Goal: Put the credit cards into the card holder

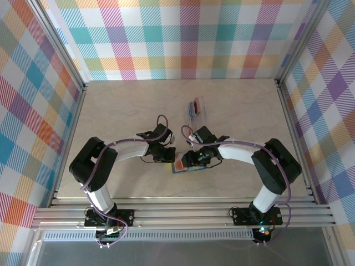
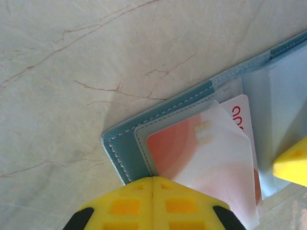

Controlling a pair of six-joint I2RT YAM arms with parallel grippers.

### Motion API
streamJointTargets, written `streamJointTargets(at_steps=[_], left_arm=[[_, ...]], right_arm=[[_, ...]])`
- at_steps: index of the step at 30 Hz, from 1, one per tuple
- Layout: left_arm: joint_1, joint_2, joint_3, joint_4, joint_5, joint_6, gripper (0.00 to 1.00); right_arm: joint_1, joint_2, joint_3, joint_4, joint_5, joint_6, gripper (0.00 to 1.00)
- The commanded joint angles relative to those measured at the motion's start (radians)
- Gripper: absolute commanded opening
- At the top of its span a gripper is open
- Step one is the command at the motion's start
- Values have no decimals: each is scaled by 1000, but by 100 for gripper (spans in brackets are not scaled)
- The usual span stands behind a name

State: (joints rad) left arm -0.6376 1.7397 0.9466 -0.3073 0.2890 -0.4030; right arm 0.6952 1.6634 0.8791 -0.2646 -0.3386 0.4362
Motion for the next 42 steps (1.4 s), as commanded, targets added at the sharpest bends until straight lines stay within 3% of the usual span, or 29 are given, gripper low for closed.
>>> streamJointTargets(at_steps=[1,7,11,17,23,33,42], left_arm=[[1,41,-10,9,-28,8,6],[1,24,-20,20,-22,10,6],[1,19,-23,18,-26,9,6],[1,23,-23,19,-22,9,6],[1,24,-22,18,-18,7,6],[1,16,-25,16,-18,8,6],[1,23,-23,19,-11,4,6]], right_arm=[[3,-57,-3,-67,81,-24,48],[6,-114,36,-159,212,-53,40],[7,-97,84,-227,311,-70,46],[13,-25,125,-243,358,-89,51],[32,30,134,-229,388,-104,51],[98,96,177,-283,554,-95,48],[124,-24,163,-269,634,-93,51]])
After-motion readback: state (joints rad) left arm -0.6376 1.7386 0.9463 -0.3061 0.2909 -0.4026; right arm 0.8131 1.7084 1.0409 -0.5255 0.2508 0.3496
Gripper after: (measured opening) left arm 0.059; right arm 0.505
